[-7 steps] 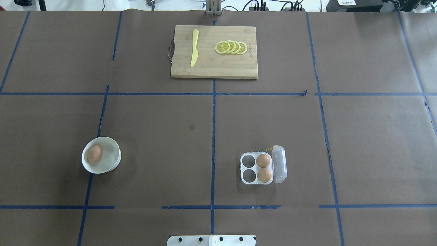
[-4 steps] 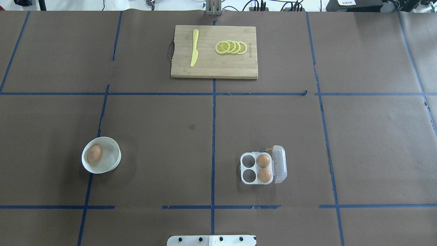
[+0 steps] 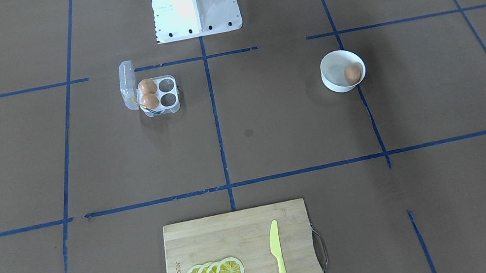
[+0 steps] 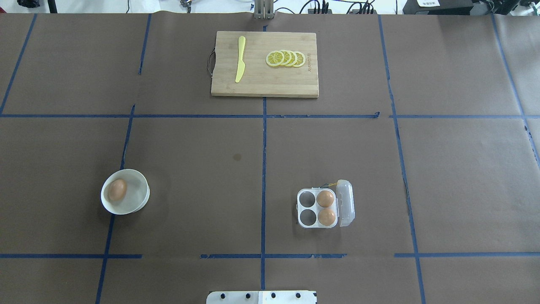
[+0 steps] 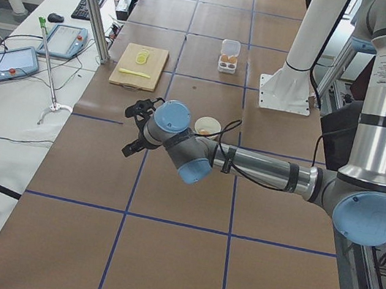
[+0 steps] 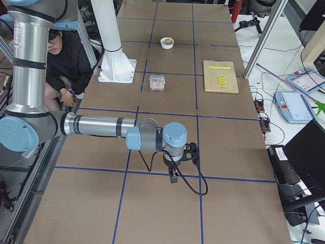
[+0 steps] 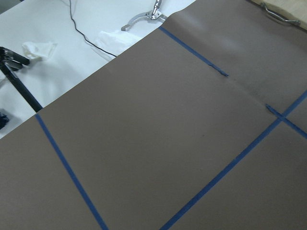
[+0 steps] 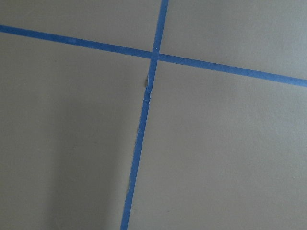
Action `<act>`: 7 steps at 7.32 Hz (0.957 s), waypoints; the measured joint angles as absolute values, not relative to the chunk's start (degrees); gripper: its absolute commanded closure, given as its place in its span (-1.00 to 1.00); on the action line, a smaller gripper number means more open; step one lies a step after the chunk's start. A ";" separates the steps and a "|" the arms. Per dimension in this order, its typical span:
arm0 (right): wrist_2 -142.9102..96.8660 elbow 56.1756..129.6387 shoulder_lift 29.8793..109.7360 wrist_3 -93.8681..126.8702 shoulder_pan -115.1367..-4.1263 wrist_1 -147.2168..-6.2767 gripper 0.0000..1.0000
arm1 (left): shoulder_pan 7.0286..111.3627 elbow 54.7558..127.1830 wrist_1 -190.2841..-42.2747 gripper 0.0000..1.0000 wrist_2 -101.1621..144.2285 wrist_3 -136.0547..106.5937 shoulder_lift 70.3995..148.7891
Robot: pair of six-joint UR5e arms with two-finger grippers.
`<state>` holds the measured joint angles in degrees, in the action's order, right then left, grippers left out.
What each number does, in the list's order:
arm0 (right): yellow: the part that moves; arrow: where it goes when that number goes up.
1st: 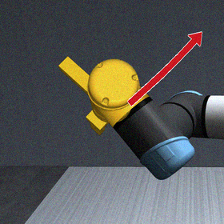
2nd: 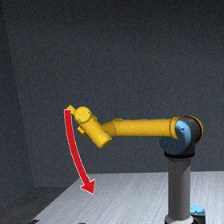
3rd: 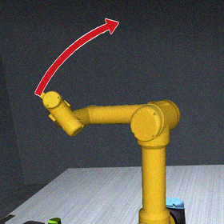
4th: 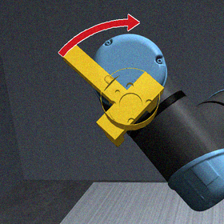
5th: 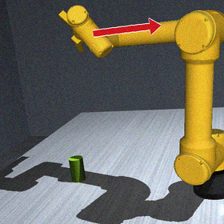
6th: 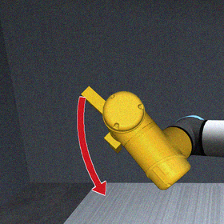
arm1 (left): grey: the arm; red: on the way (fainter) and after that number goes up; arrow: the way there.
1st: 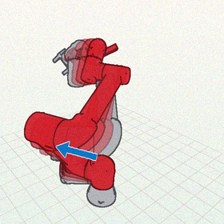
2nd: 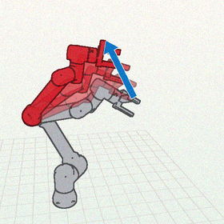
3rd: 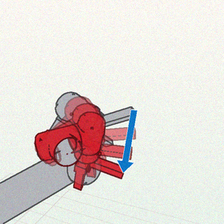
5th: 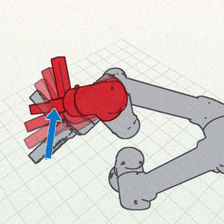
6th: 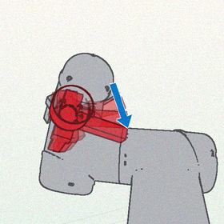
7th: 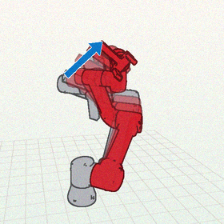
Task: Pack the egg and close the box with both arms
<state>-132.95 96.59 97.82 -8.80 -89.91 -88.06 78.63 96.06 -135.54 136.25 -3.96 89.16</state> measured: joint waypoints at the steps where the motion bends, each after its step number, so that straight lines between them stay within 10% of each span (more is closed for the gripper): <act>1: -132.94 96.57 97.82 -8.79 -89.95 -88.06 -1.00 | 74.26 98.06 -135.57 -0.99 134.18 -8.94 89.17; 3: -132.97 96.52 97.82 -8.79 -90.05 -88.07 -1.00 | 66.17 103.23 -135.52 -0.66 129.91 -17.39 88.90; 7: -132.98 96.43 98.22 -8.79 -89.95 -88.09 -1.00 | 53.91 108.47 -135.83 -0.66 123.71 -24.38 86.36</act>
<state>-132.98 96.43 98.22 -8.79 -89.95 -88.09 53.91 108.47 -135.83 123.71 -24.38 86.36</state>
